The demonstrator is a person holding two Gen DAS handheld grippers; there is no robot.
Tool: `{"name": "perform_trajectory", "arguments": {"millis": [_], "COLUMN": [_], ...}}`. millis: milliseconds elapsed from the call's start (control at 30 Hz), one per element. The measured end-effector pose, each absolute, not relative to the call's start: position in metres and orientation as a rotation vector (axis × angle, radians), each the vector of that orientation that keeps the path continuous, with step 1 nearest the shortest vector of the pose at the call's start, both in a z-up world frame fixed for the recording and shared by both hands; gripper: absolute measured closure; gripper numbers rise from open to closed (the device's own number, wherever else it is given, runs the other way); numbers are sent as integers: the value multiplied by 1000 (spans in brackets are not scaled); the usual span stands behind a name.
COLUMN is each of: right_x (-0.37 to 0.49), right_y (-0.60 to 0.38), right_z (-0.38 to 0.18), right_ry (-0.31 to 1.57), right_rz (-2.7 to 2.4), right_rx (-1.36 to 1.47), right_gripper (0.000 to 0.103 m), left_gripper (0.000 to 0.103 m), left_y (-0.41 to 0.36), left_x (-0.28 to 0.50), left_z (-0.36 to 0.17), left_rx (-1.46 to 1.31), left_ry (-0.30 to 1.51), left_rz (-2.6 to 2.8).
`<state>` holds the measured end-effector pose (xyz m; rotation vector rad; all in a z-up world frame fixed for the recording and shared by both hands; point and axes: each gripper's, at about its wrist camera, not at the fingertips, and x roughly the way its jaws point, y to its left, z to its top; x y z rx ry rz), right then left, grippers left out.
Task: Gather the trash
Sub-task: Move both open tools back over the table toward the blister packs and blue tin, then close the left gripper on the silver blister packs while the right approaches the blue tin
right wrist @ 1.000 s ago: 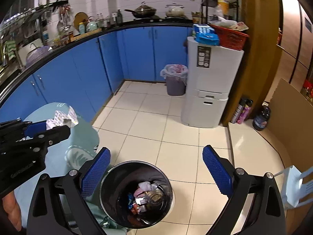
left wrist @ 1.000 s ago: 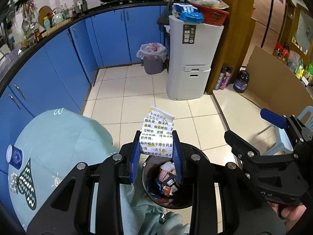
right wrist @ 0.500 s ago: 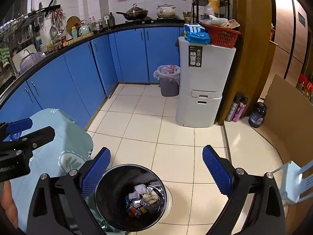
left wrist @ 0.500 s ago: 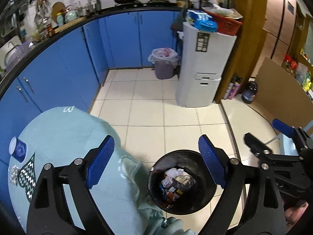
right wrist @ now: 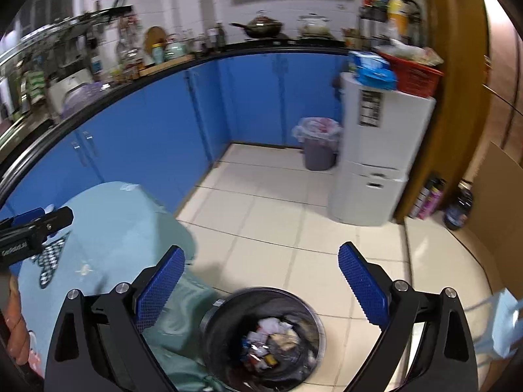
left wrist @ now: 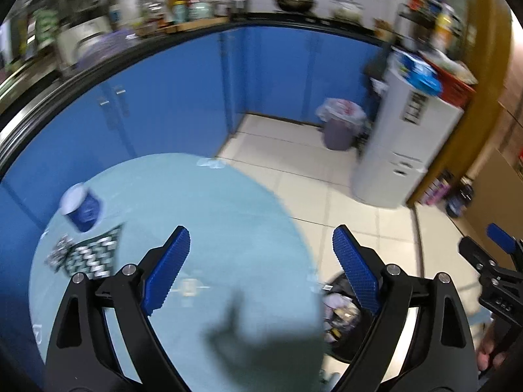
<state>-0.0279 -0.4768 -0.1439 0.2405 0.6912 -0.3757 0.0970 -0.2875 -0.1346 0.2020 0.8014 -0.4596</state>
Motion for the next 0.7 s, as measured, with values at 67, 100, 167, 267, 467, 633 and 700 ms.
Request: {"name": "perform_trajectory", "arguments": {"millis": [67, 100, 167, 267, 467, 633, 700], "right_x": [-6, 2, 24, 56, 121, 175, 193], "right_y": [-454, -446, -423, -385, -316, -262, -244], "right_z": [-140, -138, -136, -135, -141, -154, -159], "right_ry": [684, 684, 689, 702, 748, 788, 805], "right_rz": [-318, -296, -239, -152, -29, 44, 64], "right_rx": [209, 200, 179, 150, 125, 92, 79], "right_gripper": [10, 10, 10, 10, 10, 10, 10], "left_gripper": [15, 15, 15, 15, 15, 15, 15], "left_y": [-257, -239, -210, -170, -89, -35, -21], "left_x": [111, 120, 134, 151, 189, 218, 227], "left_z": [-135, -136, -140, -145, -168, -193, -203], "left_rx": [176, 160, 147, 139, 124, 58, 25], "left_ry": [795, 795, 792, 790, 806, 858, 878], "left_rz": [-391, -352, -285, -193, -57, 9, 17]}}
